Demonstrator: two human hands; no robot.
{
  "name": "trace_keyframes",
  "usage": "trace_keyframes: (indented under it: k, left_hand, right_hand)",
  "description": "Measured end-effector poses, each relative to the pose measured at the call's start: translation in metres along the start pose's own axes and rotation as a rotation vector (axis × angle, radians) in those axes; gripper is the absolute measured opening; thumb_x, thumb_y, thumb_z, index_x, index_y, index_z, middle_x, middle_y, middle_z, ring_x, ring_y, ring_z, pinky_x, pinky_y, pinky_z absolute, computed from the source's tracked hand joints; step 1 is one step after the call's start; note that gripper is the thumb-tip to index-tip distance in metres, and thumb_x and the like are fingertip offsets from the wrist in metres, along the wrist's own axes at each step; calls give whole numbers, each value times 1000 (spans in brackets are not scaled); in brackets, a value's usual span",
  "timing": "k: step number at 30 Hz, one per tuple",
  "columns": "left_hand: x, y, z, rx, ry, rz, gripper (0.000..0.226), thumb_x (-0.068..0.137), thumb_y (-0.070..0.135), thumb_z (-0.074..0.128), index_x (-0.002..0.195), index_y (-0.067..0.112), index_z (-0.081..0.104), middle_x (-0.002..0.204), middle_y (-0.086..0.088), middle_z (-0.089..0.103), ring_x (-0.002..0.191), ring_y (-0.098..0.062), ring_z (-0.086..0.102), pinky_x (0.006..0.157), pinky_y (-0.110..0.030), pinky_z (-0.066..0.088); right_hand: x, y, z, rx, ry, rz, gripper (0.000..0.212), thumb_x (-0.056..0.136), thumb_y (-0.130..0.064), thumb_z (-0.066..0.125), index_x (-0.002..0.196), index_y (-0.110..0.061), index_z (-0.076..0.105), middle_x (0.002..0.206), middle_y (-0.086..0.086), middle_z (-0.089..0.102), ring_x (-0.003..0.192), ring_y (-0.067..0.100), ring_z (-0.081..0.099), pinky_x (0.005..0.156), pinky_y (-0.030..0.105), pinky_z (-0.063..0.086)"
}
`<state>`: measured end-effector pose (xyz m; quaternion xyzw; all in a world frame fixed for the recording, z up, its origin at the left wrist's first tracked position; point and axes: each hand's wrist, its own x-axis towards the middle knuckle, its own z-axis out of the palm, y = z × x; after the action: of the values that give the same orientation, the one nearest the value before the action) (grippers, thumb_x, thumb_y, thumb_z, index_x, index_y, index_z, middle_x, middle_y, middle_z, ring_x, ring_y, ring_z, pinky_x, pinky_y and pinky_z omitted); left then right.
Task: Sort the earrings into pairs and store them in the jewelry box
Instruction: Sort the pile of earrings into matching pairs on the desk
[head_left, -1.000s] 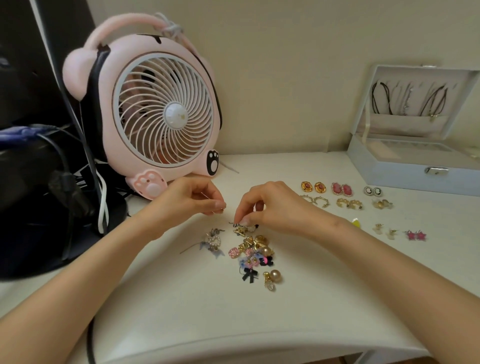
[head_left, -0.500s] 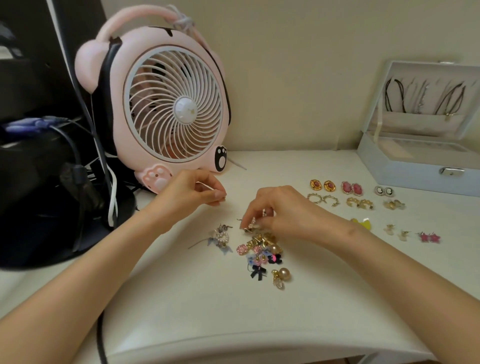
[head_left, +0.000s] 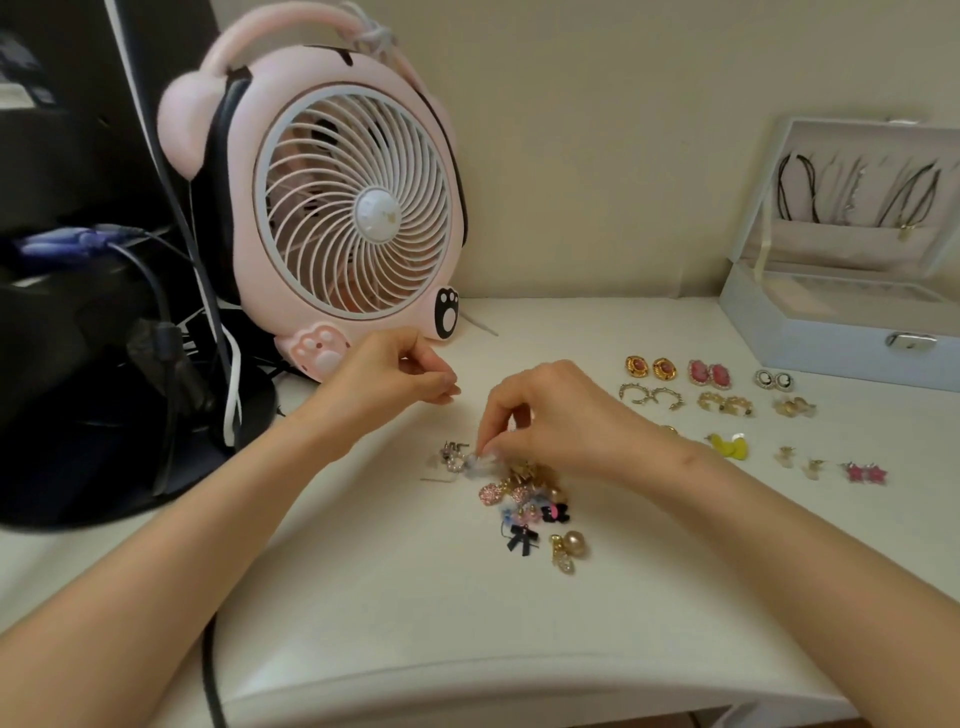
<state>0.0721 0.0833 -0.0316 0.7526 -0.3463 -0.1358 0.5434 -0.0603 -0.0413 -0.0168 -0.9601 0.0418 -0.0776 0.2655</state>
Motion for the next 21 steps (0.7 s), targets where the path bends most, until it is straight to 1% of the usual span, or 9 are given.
trace_keyframes:
  k: [4,8,10,12,13,14,16,18,21]
  left_hand:
    - [0,2,2,-5,-32,3,11,78,2,70,76,6,60,87,-8,72,77,-14,71,78,-23,57]
    - [-1,2,1,-17,-60,6,12,75,1,72,75,7,61,87,-10,71,81,-19,71,81,-28,56]
    - [-1,0,1,-27,-63,11,11,77,1,70,78,5,60,87,-12,72,79,-19,71,80,-27,57]
    - [0,-1,2,-48,-61,9,9,80,2,67,79,5,59,84,-13,72,77,-20,71,78,-26,57]
    - [1,-1,2,-55,-60,6,8,81,3,66,79,5,58,81,-12,72,75,-19,71,76,-25,58]
    - [1,-2,3,-57,-60,4,8,82,3,65,79,6,58,79,-11,71,73,-18,71,74,-24,58]
    - [2,-3,3,-42,-63,15,9,83,4,64,78,6,57,76,-11,70,68,-17,69,69,-24,58]
    - [3,-3,2,-22,-61,28,10,82,5,65,77,8,58,75,-9,70,66,-15,68,68,-26,57]
    - [3,-3,2,19,-49,39,11,81,8,68,75,10,59,73,-5,71,68,-13,68,69,-26,55]
  right_hand:
    - [0,4,-9,85,81,13,6,75,-16,76,73,-21,74,66,-15,65,59,-3,47,60,8,39]
    - [-2,7,-12,57,65,-5,11,79,-16,72,81,-27,72,83,-12,67,64,1,48,63,7,39]
    - [-6,10,-20,29,61,2,18,83,-12,69,79,-30,71,87,-12,64,68,3,48,64,9,39]
    - [-11,14,-27,-23,-5,19,29,86,-6,63,73,-31,72,86,-12,60,71,3,48,66,12,40]
    - [-14,16,-27,-49,-55,30,33,87,-4,61,72,-30,72,85,-12,59,73,3,49,70,16,42]
    - [-16,17,-26,-68,-98,36,33,88,-3,59,73,-29,74,85,-12,58,75,2,49,74,21,45]
    - [-18,18,-19,-80,-135,34,31,87,-2,59,80,-27,76,85,-10,58,75,1,49,76,23,46]
    - [-17,18,-13,-63,-129,15,33,86,0,58,88,-28,76,89,-5,59,74,0,49,72,19,44]
    - [-15,19,-14,-27,-57,11,34,88,-2,58,93,-31,74,90,-5,58,71,-3,48,66,9,37]
